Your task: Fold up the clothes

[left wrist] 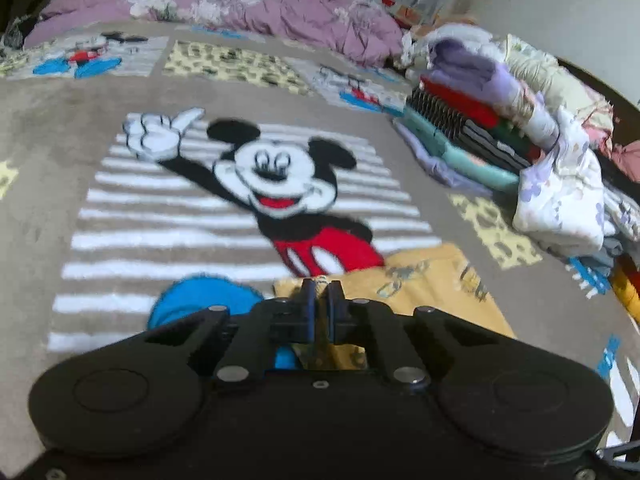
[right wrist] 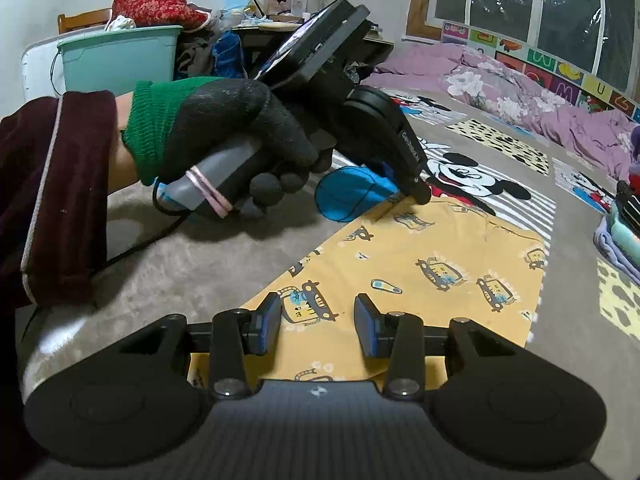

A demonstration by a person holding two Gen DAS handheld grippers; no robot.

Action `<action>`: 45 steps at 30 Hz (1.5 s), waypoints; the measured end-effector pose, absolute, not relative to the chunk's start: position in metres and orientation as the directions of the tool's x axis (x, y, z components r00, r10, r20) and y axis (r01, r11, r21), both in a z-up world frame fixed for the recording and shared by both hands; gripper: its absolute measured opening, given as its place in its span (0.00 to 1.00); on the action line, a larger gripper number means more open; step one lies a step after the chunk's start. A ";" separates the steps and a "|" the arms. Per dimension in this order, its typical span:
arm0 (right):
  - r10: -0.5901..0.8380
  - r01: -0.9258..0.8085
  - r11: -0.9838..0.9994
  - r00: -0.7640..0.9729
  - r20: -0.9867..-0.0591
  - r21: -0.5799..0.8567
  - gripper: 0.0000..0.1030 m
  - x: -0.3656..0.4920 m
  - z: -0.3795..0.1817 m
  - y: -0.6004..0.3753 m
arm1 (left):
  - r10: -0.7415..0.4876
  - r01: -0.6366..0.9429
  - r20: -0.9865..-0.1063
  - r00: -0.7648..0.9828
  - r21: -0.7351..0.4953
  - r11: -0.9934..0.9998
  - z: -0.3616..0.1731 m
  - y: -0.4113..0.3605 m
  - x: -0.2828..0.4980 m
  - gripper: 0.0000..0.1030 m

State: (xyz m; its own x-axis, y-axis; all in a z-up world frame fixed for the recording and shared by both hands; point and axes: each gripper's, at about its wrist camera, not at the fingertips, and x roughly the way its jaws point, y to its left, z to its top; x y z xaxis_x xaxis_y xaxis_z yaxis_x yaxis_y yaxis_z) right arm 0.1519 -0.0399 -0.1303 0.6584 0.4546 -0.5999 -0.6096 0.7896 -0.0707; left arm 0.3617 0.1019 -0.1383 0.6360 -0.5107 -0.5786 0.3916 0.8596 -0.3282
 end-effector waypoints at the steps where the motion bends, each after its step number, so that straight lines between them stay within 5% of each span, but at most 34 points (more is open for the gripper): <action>1: 0.455 -0.610 0.789 0.658 -0.600 -0.071 0.41 0.152 -0.130 -0.040 | -0.517 0.397 -0.567 0.642 -0.331 0.856 -0.135 0.103 0.360 0.03; 21: 0.500 -0.625 0.780 0.590 -0.633 0.033 0.41 0.160 -0.126 -0.048 | -0.454 0.368 -0.587 0.671 -0.267 0.890 -0.137 0.101 0.361 0.03; 25: 0.526 -0.607 0.789 0.590 -0.612 0.093 0.41 0.160 -0.122 -0.058 | -0.389 0.347 -0.622 0.679 -0.195 0.918 -0.137 0.097 0.361 0.24; 27: 0.534 -0.602 0.792 0.599 -0.597 0.104 0.41 0.157 -0.118 -0.064 | -0.388 0.345 -0.600 0.700 -0.191 0.919 -0.128 0.098 0.358 0.24; 35: 0.533 -0.608 0.788 0.594 -0.603 0.098 0.41 0.157 -0.120 -0.063 | -0.497 0.597 -0.633 0.594 -0.067 0.799 -0.126 0.038 0.348 0.24; 40: 0.519 -0.638 0.769 0.577 -0.630 0.049 0.43 0.152 -0.129 -0.051 | -0.338 0.429 -0.651 0.679 -0.022 0.903 -0.140 0.038 0.380 0.22; 45: 0.531 -0.629 0.774 0.592 -0.606 0.064 0.43 0.150 -0.123 -0.054 | -0.382 0.421 -0.612 0.693 -0.087 0.903 -0.122 0.065 0.375 0.22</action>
